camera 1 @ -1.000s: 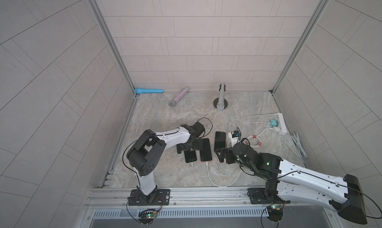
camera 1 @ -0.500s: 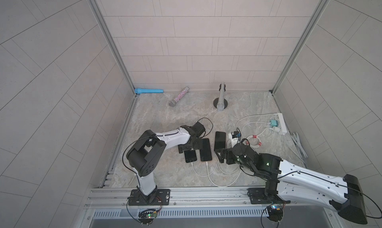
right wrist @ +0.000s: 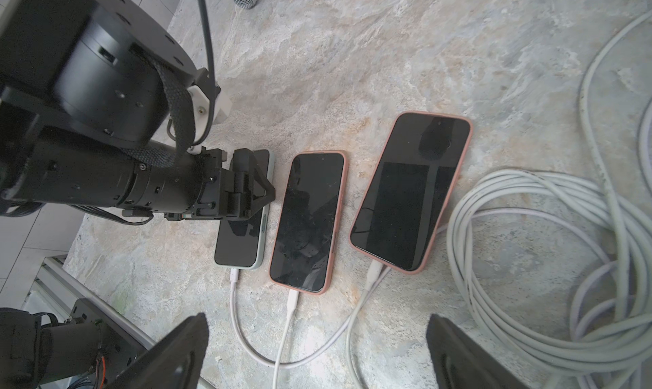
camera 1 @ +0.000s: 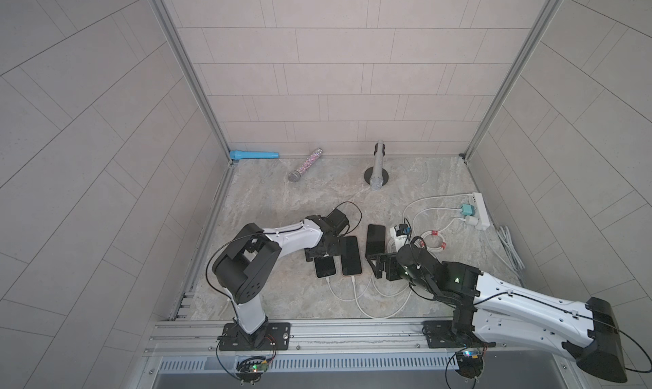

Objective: Unplug the charging cable from the phone
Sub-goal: Pick up the phone at the center of the board.

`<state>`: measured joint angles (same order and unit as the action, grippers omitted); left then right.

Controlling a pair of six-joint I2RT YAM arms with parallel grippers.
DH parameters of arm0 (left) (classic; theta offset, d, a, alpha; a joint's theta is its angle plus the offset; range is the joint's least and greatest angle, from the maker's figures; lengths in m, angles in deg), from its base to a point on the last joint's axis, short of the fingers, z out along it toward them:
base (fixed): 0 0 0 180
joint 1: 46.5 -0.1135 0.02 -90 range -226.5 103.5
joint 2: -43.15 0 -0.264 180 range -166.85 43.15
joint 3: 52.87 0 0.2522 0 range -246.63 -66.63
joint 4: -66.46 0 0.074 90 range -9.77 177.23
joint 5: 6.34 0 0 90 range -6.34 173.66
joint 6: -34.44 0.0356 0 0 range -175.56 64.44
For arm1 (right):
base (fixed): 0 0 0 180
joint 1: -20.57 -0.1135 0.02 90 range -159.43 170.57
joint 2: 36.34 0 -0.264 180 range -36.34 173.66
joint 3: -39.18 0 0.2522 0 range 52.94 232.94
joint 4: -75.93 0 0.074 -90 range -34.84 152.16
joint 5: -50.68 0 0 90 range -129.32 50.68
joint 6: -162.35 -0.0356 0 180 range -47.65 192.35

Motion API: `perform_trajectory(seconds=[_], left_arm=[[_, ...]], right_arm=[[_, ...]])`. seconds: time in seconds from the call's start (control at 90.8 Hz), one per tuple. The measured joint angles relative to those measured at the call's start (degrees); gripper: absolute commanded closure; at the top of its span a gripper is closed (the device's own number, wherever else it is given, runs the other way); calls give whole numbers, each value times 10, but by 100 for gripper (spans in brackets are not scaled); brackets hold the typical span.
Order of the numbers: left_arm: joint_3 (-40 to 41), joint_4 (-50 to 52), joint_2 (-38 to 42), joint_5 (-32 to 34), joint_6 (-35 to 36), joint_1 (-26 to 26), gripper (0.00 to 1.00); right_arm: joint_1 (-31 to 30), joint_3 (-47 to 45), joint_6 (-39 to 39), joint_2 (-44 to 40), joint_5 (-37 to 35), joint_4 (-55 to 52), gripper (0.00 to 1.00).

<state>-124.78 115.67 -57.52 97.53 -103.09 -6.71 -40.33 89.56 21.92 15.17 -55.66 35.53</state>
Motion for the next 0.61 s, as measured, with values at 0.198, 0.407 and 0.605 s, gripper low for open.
perform_trajectory(seconds=[0.198,0.407,0.605], left_arm=[[7,-8,8,-15,8,-8,48],[9,-10,12,-21,12,-12,80],[6,-1,13,-21,29,-12,100]], right_arm=[[0,0,0,-3,0,-1,0],[0,0,0,-3,0,-1,0],[0,0,0,-3,1,-1,0]])
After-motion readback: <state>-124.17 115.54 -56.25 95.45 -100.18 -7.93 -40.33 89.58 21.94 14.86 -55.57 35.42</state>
